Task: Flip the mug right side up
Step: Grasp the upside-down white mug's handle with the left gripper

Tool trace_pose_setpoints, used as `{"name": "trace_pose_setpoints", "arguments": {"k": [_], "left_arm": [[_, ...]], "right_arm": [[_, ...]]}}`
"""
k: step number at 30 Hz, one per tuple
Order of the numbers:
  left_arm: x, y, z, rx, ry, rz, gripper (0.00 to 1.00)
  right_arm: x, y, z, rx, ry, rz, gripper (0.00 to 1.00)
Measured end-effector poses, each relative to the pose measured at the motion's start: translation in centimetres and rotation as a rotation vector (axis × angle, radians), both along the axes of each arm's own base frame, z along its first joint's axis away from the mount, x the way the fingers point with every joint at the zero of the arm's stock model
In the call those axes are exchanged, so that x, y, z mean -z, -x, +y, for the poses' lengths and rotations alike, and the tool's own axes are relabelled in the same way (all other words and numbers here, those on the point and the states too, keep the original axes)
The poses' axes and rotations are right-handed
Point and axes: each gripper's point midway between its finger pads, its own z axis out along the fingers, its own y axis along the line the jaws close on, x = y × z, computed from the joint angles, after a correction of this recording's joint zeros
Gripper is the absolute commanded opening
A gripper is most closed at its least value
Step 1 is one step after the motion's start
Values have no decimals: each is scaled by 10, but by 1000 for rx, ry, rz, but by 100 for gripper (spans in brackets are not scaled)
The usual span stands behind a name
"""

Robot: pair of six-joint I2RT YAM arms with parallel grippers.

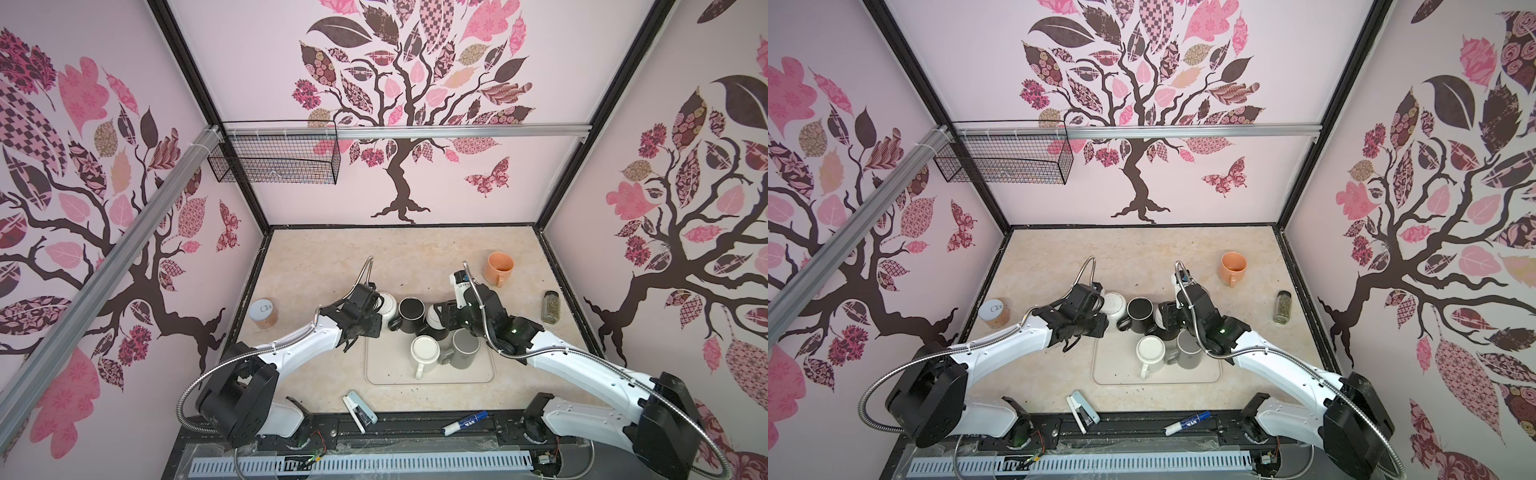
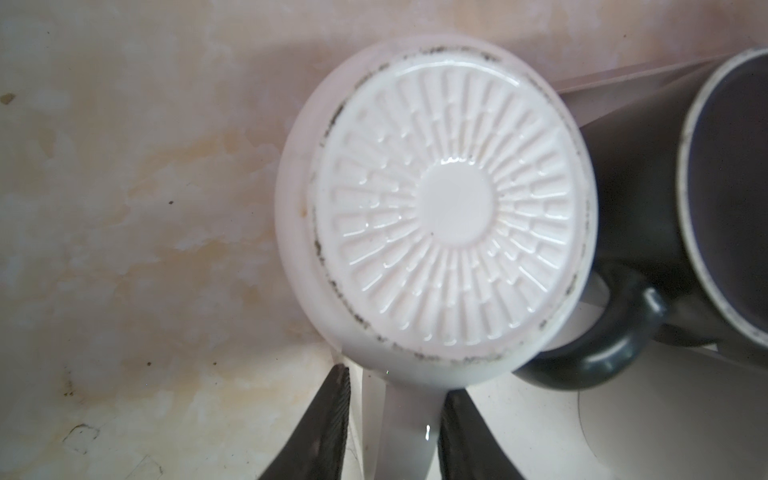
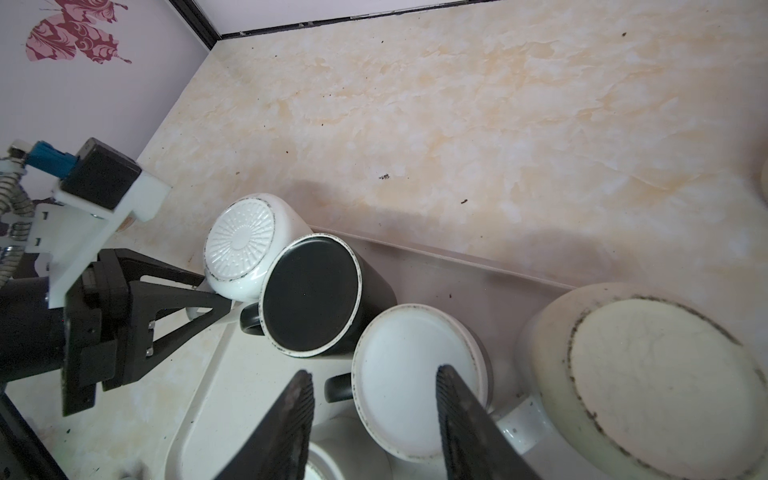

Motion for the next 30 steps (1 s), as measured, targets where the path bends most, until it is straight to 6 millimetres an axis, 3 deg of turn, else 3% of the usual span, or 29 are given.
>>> {"name": "trace_pose_setpoints", "arguments": {"k": [13,19,24,30], "left_arm": [[3,-3,-4,21,-23,6,18],[2,-4,-2,19,-59,-17,0],[-2,-5,3,12,-106,-53,0],[-32,-7,6,-5,-160,-185,0]], "right_arm": [[4,1,-1,0,2,3,51],[12,4,-3,-1,12,17,51],[7,4,0,-10,-10,9,51],[-5,7,8,-42,-67,-4,51]]}}
